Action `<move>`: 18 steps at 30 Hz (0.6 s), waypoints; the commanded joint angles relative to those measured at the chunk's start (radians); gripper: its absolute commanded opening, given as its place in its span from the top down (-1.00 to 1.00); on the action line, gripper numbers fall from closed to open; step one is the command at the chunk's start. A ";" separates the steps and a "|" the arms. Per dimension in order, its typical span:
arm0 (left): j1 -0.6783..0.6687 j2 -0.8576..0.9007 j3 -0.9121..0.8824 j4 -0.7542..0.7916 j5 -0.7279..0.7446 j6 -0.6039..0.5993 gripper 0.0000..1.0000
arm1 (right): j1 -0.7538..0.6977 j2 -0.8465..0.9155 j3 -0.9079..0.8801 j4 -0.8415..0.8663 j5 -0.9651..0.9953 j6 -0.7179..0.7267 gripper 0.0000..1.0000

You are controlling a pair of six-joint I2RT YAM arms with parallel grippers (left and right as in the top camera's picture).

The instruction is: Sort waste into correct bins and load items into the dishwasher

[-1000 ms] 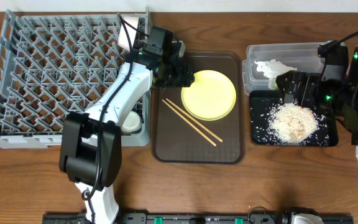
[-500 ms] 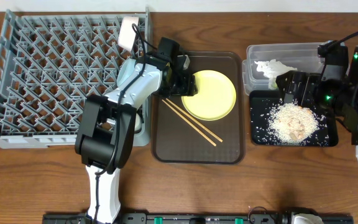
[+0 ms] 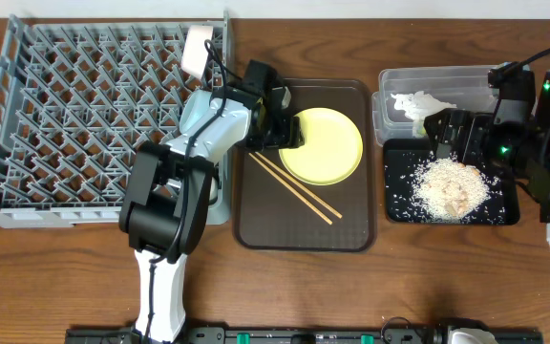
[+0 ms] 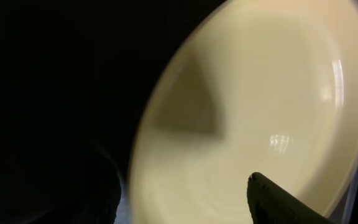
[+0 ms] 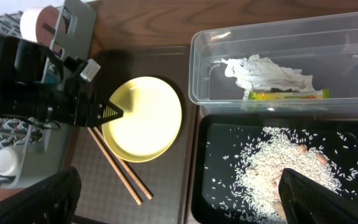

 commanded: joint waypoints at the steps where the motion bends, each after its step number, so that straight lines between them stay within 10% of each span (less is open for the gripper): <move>1: -0.004 0.043 0.011 0.015 0.058 -0.042 -0.29 | -0.003 0.005 0.001 0.003 0.003 0.008 -0.99; 4: -0.009 0.049 0.011 0.038 0.099 -0.042 -0.13 | -0.003 0.005 0.001 0.002 0.003 0.008 -0.99; 10: -0.013 0.050 0.011 0.040 0.096 -0.042 0.83 | -0.003 0.005 0.001 0.003 0.003 0.008 -0.99; 18: -0.012 0.049 0.011 0.060 0.041 -0.069 0.85 | -0.003 0.005 0.001 0.002 0.003 0.008 -0.98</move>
